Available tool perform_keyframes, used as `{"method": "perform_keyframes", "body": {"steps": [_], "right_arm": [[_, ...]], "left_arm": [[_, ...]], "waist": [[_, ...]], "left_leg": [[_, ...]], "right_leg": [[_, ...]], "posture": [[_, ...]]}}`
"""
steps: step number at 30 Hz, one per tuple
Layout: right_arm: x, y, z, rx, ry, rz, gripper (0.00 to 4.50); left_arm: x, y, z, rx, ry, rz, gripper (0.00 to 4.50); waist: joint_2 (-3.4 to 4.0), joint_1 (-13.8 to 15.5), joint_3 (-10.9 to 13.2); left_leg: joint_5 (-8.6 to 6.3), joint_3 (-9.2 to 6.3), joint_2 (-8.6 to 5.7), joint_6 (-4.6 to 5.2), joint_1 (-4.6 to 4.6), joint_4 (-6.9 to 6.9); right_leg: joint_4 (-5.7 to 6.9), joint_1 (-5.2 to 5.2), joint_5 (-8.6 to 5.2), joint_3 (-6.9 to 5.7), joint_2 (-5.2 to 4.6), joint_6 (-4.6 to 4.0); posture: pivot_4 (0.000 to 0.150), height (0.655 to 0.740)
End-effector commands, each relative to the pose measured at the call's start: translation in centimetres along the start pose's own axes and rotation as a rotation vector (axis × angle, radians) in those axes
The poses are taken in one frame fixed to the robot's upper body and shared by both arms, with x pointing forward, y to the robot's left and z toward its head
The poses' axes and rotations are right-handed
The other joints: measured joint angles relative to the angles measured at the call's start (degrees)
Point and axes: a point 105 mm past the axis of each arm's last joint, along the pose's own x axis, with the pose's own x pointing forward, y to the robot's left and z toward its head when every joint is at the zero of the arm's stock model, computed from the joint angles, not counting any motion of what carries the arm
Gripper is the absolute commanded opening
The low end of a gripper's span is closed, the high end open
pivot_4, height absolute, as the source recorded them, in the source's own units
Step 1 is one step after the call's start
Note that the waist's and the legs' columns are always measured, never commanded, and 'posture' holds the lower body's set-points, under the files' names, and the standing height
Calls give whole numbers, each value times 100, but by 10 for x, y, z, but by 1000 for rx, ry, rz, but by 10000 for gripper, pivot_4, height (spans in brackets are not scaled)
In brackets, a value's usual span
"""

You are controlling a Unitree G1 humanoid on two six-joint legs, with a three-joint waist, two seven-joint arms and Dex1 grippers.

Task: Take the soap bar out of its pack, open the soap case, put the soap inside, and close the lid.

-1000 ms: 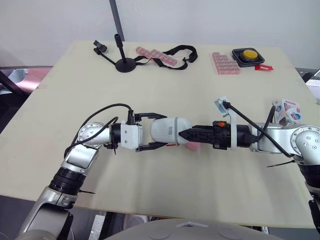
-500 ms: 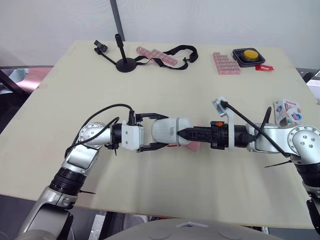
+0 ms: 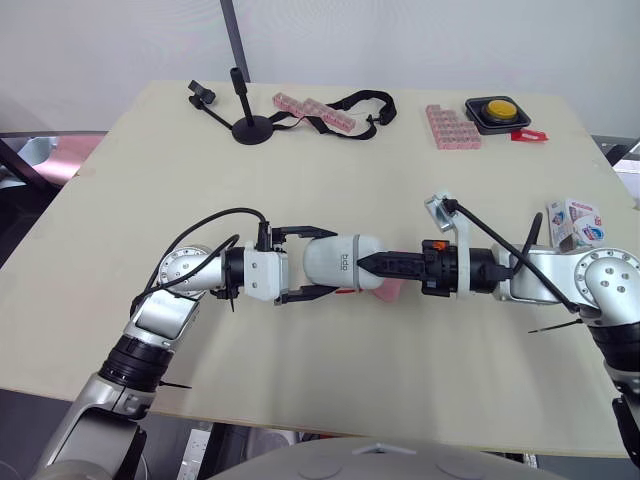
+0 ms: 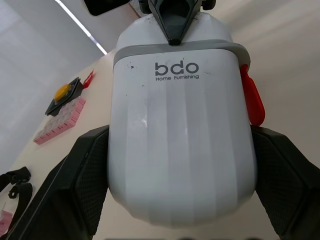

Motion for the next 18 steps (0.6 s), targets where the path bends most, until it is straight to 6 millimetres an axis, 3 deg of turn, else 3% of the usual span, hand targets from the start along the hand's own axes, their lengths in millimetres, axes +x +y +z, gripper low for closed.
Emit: {"method": "perform_keyframes", "body": {"steps": [1,18], "right_arm": [[-4,16,5,-32,-3,79,20092],[-16,12,3,2,-14,95,20092]], "left_arm": [[0,2,5,15,-11,6,34818],[0,-1,5,-6,-10,-2,34818]], "waist": [[0,5,0],[0,43,0]], "left_leg": [[0,0,0,0,0,0],[0,0,0,0,-1,3]], "right_leg": [[0,0,0,0,0,0],[1,0,0,1,0,0]], "posture": [[1500,7400],[1500,7400]]}}
